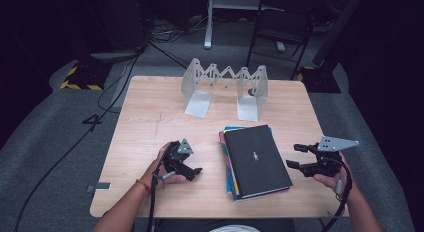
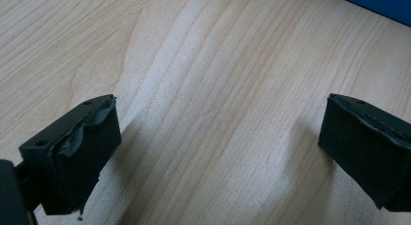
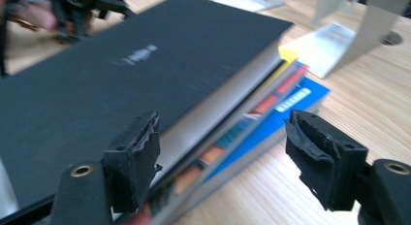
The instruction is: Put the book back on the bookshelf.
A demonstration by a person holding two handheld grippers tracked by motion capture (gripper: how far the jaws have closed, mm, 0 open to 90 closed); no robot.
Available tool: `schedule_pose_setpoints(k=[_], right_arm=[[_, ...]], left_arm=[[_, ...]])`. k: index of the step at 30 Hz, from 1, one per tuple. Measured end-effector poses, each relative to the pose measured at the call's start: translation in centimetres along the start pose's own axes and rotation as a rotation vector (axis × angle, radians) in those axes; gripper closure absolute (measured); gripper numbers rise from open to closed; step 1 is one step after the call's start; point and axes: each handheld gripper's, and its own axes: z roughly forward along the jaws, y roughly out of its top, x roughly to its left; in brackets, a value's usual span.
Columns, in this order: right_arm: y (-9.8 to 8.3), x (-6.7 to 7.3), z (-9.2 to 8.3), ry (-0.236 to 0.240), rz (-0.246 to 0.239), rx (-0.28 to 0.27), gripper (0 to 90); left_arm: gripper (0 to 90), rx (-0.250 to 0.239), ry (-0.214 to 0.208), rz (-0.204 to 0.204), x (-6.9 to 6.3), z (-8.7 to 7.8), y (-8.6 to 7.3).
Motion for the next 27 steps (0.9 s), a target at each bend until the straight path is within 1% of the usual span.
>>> schedule_pose_setpoints(k=[3,6,7,10,11,15,16,18,19,20,21,22,23,24,25,26,27], right_arm=[[0.3,0.6,0.0,0.02,-0.014,0.002,28.9],[0.5,1.2,0.6,0.05,-0.027,0.015,28.6],[0.5,1.3,0.8,0.052,-0.031,0.022,28.0],[0.6,1.6,1.1,0.081,-0.029,0.027,27.0],[0.6,1.6,1.1,0.081,-0.029,0.027,27.0],[0.5,2.2,1.5,0.143,-0.02,0.043,23.5],[0.4,2.2,1.6,0.152,-0.013,0.043,22.5],[0.3,2.3,2.0,0.17,0.016,0.046,20.2],[0.2,2.3,2.2,0.182,0.026,0.046,18.4],[0.2,2.2,2.3,0.185,0.034,0.048,17.1],[0.2,2.2,2.3,0.185,0.034,0.048,17.1],[0.1,2.1,2.3,0.188,0.039,0.049,17.1],[0.1,2.1,2.4,0.192,0.044,0.051,17.1],[0.1,2.1,2.4,0.204,0.046,0.058,17.1],[0.1,2.1,2.3,0.235,0.05,0.078,17.0],[0.1,2.1,2.3,0.235,0.05,0.078,17.0],[0.2,2.1,2.2,0.238,0.039,0.085,16.9]], left_arm=[[1.6,0.0,0.0,-0.001,0.0,0.0,0.0],[1.6,0.001,0.001,0.0,0.0,0.0,0.0],[1.6,0.001,0.001,-0.001,0.0,0.0,0.0],[1.5,0.002,0.001,-0.005,-0.1,0.0,0.0],[1.5,0.002,0.001,-0.005,-0.1,0.0,0.0],[1.5,0.005,0.002,-0.005,-0.1,0.0,0.0],[1.5,0.006,0.004,-0.008,-0.1,0.0,0.0],[1.7,0.015,0.013,-0.015,-0.3,0.0,0.2],[2.5,0.021,0.016,-0.024,-0.4,-0.1,0.2],[4.3,0.014,0.02,-0.04,-0.4,-0.2,0.3],[7.7,0.014,0.02,-0.04,-0.4,-0.2,0.3],[7.7,0.007,0.011,-0.052,-0.4,-0.3,0.3],[11.8,-0.001,-0.002,-0.059,-0.4,-0.4,0.4],[18.6,-0.012,-0.037,-0.066,-0.4,-0.6,0.5],[17.5,-0.034,-0.069,-0.072,-0.6,-0.7,0.9],[14.6,-0.034,-0.069,-0.072,-0.6,-0.7,0.9],[14.6,-0.032,-0.061,-0.055,-0.9,-0.7,1.1]])
